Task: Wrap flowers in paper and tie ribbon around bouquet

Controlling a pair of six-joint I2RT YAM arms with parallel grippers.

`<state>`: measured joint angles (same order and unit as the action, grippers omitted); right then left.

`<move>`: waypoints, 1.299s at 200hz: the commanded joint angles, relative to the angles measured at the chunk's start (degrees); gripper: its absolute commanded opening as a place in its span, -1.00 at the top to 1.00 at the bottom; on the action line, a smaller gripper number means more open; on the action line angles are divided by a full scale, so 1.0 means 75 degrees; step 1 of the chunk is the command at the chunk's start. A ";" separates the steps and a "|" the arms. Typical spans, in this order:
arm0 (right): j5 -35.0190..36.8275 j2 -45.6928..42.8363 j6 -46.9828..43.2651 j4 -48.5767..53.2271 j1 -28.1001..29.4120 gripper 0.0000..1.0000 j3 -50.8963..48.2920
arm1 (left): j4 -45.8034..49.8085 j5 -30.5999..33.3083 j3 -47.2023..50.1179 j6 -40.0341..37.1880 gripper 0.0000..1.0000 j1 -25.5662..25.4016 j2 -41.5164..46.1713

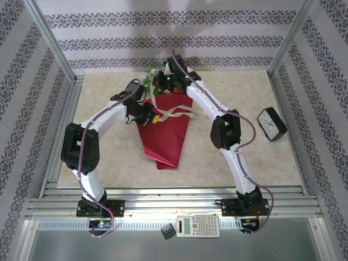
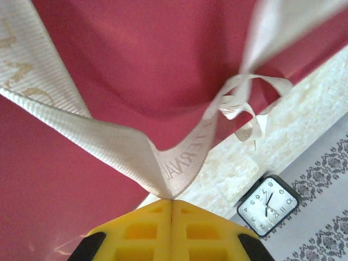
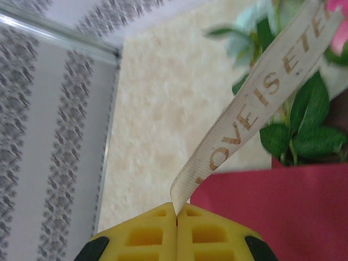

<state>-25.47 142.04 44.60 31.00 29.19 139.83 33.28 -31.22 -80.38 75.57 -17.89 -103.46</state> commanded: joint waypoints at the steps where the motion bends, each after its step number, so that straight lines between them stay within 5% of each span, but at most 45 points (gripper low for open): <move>1: -0.0793 0.0233 -0.0405 0.0601 0.0159 1.00 -0.0195 | 0.0462 0.0180 -0.0174 -0.0447 1.00 0.0012 0.0226; 58: -0.1743 -0.0431 -0.1952 0.1877 0.0210 1.00 -0.1523 | 0.1045 0.0534 -0.0761 -0.1122 1.00 0.0180 0.0034; 100: -0.2169 -0.0262 -0.3205 0.3598 0.0221 1.00 -0.1017 | 0.1194 0.0550 -0.1070 -0.1589 1.00 0.0255 -0.0225; 153: -0.2814 0.0061 -0.2973 0.3508 0.0054 1.00 -0.0876 | 0.1307 0.0612 -0.1502 -0.2270 1.00 0.0405 -0.0696; 179: -0.2607 0.0034 -0.2978 0.3632 -0.0073 0.50 -0.0703 | 0.1111 0.0643 -0.1606 -0.2532 1.00 0.0536 -0.0858; 205: -0.2297 -0.0281 -0.2984 0.3648 -0.0228 0.24 -0.0784 | 0.0968 0.0551 -0.1688 -0.2599 1.00 0.0648 -0.1008; 233: -0.1980 -0.0480 -0.3026 0.3823 -0.0373 0.09 -0.0716 | 0.0809 0.0384 -0.1829 -0.2660 1.00 0.0719 -0.1259; 260: -0.0970 -0.0923 -0.2821 0.3829 -0.0587 0.17 -0.1075 | 0.0698 0.0390 -0.2141 -0.2825 1.00 0.0764 -0.1593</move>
<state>-39.46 141.71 22.52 58.48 26.06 132.68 40.23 -28.05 -93.12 57.17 -12.99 -113.23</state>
